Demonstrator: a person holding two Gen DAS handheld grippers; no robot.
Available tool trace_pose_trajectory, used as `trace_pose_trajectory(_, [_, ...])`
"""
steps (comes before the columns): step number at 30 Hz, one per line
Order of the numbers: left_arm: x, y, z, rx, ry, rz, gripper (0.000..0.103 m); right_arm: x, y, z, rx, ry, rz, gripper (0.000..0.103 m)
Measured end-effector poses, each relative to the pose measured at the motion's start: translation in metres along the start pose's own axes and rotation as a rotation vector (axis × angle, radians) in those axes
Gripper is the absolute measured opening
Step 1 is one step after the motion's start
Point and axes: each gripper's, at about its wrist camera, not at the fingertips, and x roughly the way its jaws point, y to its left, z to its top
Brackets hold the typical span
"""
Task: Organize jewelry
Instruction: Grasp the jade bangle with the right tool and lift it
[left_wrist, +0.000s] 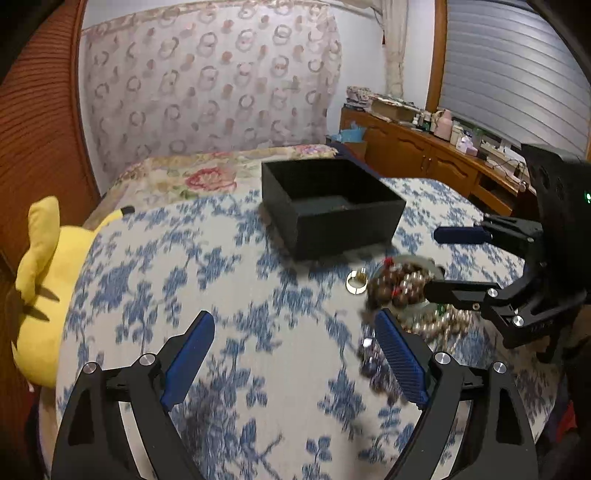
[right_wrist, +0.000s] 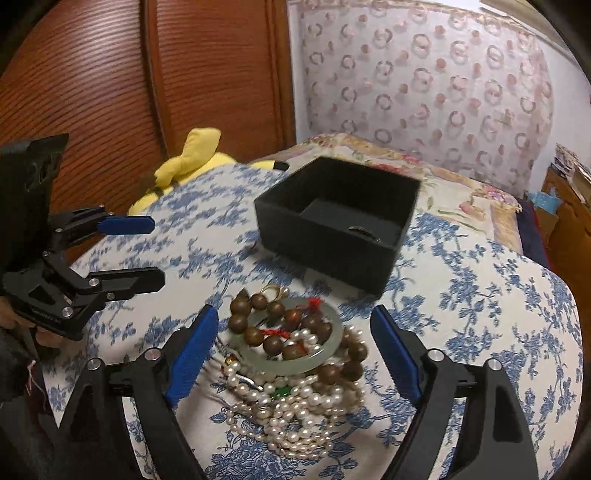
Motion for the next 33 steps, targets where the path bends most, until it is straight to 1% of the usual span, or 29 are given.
trace_pose_trajectory(4, [-0.002,-0.001,-0.007,-0.004,0.008,-0.006,0.085,0.01,0.004,0.002,-0.017,0.036,0.007,0.088])
trace_pose_trajectory(10, [-0.007,-0.003,-0.008,-0.007,0.0,-0.014,0.085,0.026,0.011,0.007,-0.061,0.106,0.015,0.088])
trace_pose_trajectory(17, [-0.015,-0.006,-0.007,-0.006,-0.016,-0.022,0.085,0.041,0.015,0.009,-0.112,0.165,-0.015,0.088])
trace_pose_trajectory(19, [-0.016,-0.007,-0.007,-0.002,-0.017,-0.021,0.085,0.044,0.014,0.01,-0.112,0.172,-0.012,0.087])
trace_pose_trajectory(20, [-0.016,-0.007,-0.007,-0.001,-0.017,-0.02,0.085,0.044,0.013,0.01,-0.11,0.172,-0.01,0.077])
trace_pose_trajectory(21, [-0.016,-0.006,-0.007,0.0,-0.017,-0.019,0.085,0.044,0.013,0.01,-0.114,0.173,-0.019,0.074])
trace_pose_trajectory(22, [-0.016,-0.006,-0.007,-0.001,-0.016,-0.018,0.085,0.046,0.014,0.01,-0.119,0.174,-0.022,0.074])
trace_pose_trajectory(25, [-0.015,-0.005,-0.008,-0.008,-0.012,-0.015,0.085,0.043,0.014,0.007,-0.126,0.16,-0.022,0.074])
trace_pose_trajectory(28, [-0.013,-0.004,-0.009,-0.015,-0.009,-0.015,0.085,0.036,0.014,0.005,-0.123,0.124,-0.014,0.074])
trace_pose_trajectory(33, [-0.011,-0.004,-0.012,-0.019,-0.002,-0.012,0.085,0.013,0.013,0.008,-0.095,0.018,0.009,0.074])
